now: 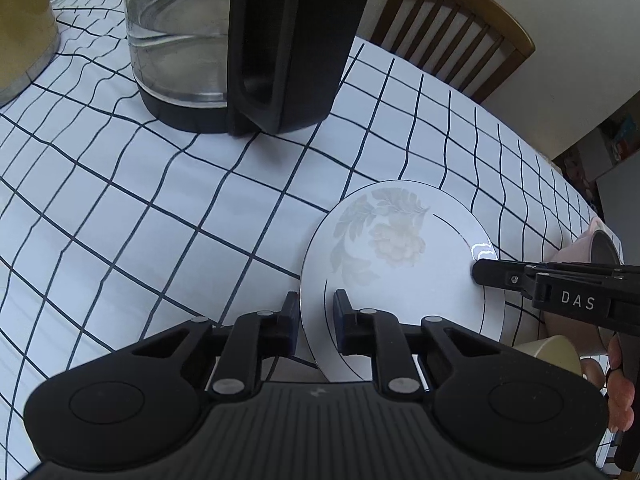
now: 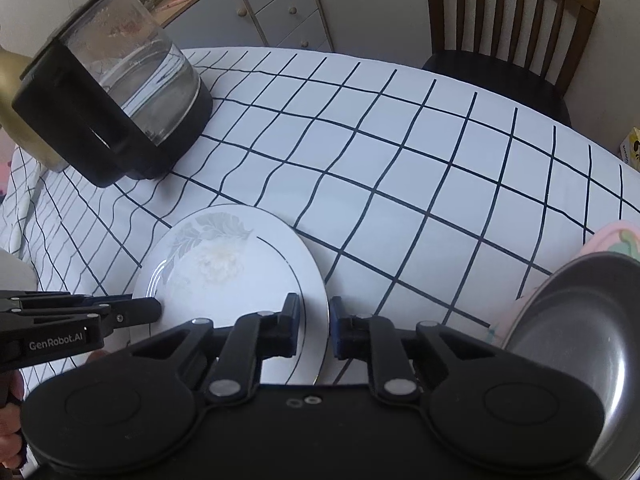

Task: Organize plates and bowls
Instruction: 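Lift the small white plate with both grippers and carry it over the large plate, then lower the small plate onto the large white plate with both grippers, then open both grippers and release the small white plate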

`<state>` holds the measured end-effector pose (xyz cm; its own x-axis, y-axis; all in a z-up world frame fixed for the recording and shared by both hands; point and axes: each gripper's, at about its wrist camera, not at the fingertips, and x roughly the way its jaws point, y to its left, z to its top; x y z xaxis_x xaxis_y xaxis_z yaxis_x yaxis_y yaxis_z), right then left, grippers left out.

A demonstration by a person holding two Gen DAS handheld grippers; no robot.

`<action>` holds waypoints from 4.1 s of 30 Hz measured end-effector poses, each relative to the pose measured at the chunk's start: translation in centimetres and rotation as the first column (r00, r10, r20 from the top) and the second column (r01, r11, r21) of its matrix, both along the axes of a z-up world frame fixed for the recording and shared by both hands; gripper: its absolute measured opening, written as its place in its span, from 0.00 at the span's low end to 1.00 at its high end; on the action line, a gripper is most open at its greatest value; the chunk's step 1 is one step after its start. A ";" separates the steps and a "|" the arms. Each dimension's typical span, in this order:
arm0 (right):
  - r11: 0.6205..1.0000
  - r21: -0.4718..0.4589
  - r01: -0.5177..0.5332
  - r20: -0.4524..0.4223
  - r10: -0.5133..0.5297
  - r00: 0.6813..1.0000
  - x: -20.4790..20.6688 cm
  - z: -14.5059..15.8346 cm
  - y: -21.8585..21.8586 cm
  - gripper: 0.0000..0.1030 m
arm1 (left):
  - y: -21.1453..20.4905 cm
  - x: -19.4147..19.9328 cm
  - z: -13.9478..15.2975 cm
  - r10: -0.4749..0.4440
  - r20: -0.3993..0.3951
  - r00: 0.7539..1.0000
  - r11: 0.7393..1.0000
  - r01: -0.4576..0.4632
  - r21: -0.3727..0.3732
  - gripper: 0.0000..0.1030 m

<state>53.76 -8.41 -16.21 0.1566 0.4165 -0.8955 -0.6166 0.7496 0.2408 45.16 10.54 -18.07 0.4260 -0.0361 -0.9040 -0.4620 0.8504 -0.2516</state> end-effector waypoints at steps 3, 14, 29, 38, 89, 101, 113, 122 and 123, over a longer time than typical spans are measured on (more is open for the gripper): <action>1.000 0.017 0.011 0.010 -0.011 1.000 -0.1 0.6 -0.1 0.15 | 0.1 -0.1 0.8 0.003 0.015 1.000 1.000 -0.003 0.005 0.16; 0.996 0.074 0.057 0.033 -0.060 0.998 -0.7 4.1 -1.4 0.13 | -0.7 -0.9 4.6 -0.017 0.058 0.998 1.000 0.016 0.013 0.16; 0.985 0.106 0.132 0.048 -0.138 0.989 -7.2 9.2 -4.8 0.12 | -3.5 -7.7 9.7 -0.083 0.119 0.989 0.996 0.081 0.019 0.16; 0.975 0.110 0.195 0.057 -0.202 0.978 -14.2 10.4 -7.4 0.12 | -5.6 -14.1 10.6 -0.120 0.141 0.983 0.993 0.119 0.015 0.16; 0.908 0.090 0.409 -0.030 -0.408 0.912 -40.3 0.2 -15.3 0.12 | -11.6 -34.2 0.8 -0.332 0.013 0.943 0.943 0.332 0.023 0.15; 0.920 0.064 0.387 0.000 -0.387 0.922 -40.0 0.1 -14.8 0.08 | -10.7 -34.3 1.3 -0.341 0.001 0.940 0.940 0.341 0.002 0.16; 0.948 0.032 0.316 0.054 -0.317 0.947 -40.8 1.7 -14.3 0.30 | -11.0 -34.9 4.2 -0.356 0.086 0.931 0.935 0.354 0.036 0.16; 0.954 0.091 0.286 0.155 -0.297 0.942 -41.9 6.1 -14.7 0.46 | -11.3 -35.3 7.4 -0.373 0.182 0.910 0.927 0.362 0.092 0.23; 0.953 0.099 0.285 0.165 -0.299 0.940 -42.0 6.7 -14.8 0.48 | -11.3 -35.3 7.7 -0.374 0.194 0.907 0.927 0.362 0.094 0.26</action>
<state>11.76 -23.18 -9.56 0.4334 0.3916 -0.8116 -0.4107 0.8875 0.2089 9.85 -0.79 -10.33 0.5677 -0.1793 -0.8035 -0.0570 0.9651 -0.2556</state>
